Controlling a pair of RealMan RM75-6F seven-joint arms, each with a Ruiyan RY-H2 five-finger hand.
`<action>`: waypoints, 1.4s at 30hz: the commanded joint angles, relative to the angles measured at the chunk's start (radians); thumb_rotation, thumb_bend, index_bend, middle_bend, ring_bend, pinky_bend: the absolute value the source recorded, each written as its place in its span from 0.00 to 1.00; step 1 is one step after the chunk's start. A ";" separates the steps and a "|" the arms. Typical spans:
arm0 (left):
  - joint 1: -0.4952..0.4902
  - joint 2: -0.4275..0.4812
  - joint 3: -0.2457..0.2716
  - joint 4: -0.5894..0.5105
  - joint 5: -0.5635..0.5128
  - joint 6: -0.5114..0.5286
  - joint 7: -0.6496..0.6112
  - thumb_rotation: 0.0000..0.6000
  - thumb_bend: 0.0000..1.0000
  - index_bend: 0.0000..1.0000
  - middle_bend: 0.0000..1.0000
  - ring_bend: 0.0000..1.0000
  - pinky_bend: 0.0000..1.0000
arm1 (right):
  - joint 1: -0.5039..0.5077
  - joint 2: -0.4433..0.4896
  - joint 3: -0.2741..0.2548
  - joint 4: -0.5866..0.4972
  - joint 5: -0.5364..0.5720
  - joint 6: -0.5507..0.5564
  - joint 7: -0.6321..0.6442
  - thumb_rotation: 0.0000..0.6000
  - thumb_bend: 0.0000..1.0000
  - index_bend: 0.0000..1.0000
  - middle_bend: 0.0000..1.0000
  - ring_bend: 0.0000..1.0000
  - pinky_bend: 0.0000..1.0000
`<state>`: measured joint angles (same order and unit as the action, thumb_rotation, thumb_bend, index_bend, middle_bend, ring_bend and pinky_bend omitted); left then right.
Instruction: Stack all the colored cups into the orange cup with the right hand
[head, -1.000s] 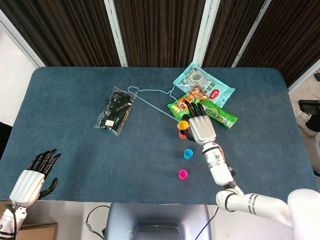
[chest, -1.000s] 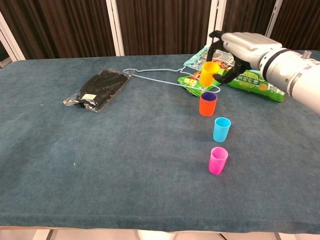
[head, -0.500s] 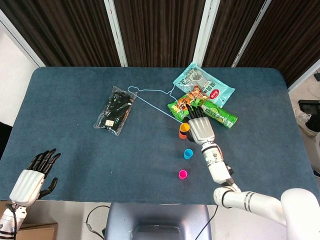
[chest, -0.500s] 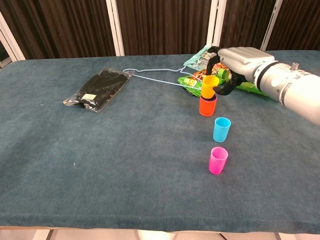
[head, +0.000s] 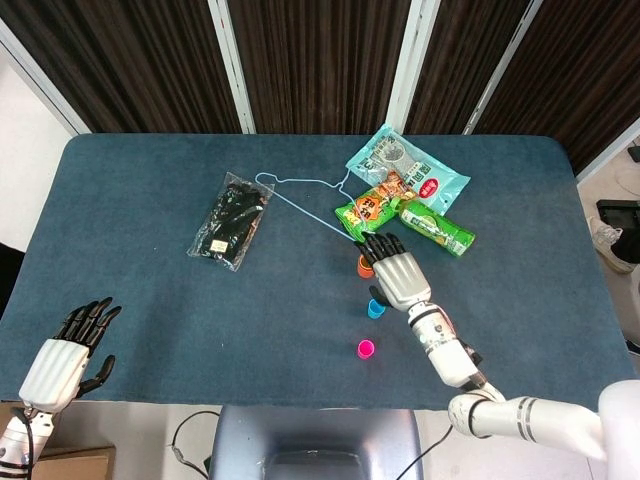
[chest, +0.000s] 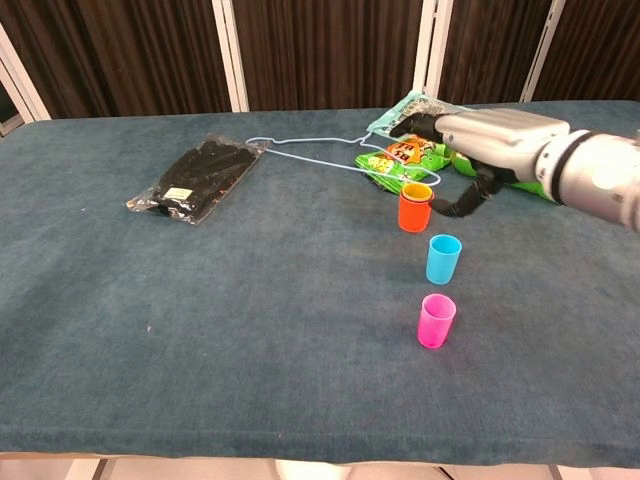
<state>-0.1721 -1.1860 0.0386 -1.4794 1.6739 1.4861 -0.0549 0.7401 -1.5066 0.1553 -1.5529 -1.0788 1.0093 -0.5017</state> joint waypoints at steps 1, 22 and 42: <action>-0.001 -0.002 0.002 -0.001 0.003 -0.002 0.004 1.00 0.46 0.00 0.00 0.00 0.11 | -0.048 0.095 -0.094 -0.107 -0.110 0.009 0.020 1.00 0.50 0.16 0.00 0.00 0.00; -0.003 -0.003 0.003 0.000 0.006 -0.002 0.005 1.00 0.46 0.00 0.00 0.00 0.11 | -0.035 -0.016 -0.099 0.064 -0.042 -0.057 -0.048 1.00 0.50 0.42 0.00 0.00 0.00; -0.001 -0.001 0.006 0.001 0.008 0.001 0.000 1.00 0.46 0.00 0.00 0.00 0.11 | -0.055 -0.081 0.032 0.110 -0.097 0.104 0.098 1.00 0.50 0.60 0.03 0.00 0.00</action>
<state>-0.1728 -1.1865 0.0441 -1.4781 1.6821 1.4872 -0.0548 0.6939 -1.5760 0.1434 -1.4550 -1.1439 1.0596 -0.4539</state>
